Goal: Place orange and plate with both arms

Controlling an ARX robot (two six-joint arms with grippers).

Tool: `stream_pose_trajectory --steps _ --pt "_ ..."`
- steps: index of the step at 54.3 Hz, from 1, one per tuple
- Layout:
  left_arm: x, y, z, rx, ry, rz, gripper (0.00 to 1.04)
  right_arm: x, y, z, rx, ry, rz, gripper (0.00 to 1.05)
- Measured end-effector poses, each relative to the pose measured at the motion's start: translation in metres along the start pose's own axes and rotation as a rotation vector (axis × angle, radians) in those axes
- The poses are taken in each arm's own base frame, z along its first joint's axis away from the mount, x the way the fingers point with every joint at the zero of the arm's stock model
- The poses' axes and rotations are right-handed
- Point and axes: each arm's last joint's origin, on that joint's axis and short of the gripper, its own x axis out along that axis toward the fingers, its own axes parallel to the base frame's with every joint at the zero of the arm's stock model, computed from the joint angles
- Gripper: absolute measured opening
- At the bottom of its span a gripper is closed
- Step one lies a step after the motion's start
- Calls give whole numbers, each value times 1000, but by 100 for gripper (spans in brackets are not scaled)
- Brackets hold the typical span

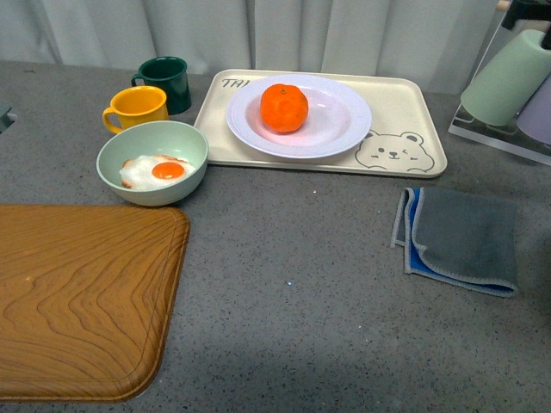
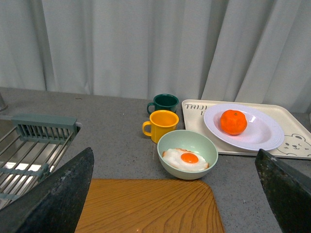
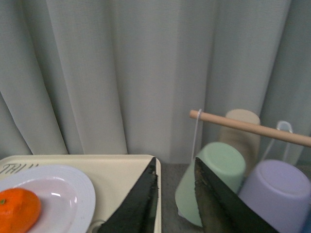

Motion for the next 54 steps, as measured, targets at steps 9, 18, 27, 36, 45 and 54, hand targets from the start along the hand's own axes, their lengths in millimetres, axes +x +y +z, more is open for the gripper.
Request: stream_pose_trajectory --steps 9,18,27,36,45,54 --pt "0 0 0 0 0 0 98 -45 -9 -4 -21 54 14 1" --pt "0 0 0 0 0 0 98 -80 -17 6 -20 43 11 1" --pt "0 0 0 0 0 0 98 -107 -23 10 -21 48 6 1" --pt "0 0 0 0 0 1 98 -129 -34 20 -20 59 9 1" --pt "0 0 0 0 0 0 98 -150 -35 25 -20 45 7 1" --pt "0 0 0 0 0 0 98 -167 -35 25 -20 49 8 1"
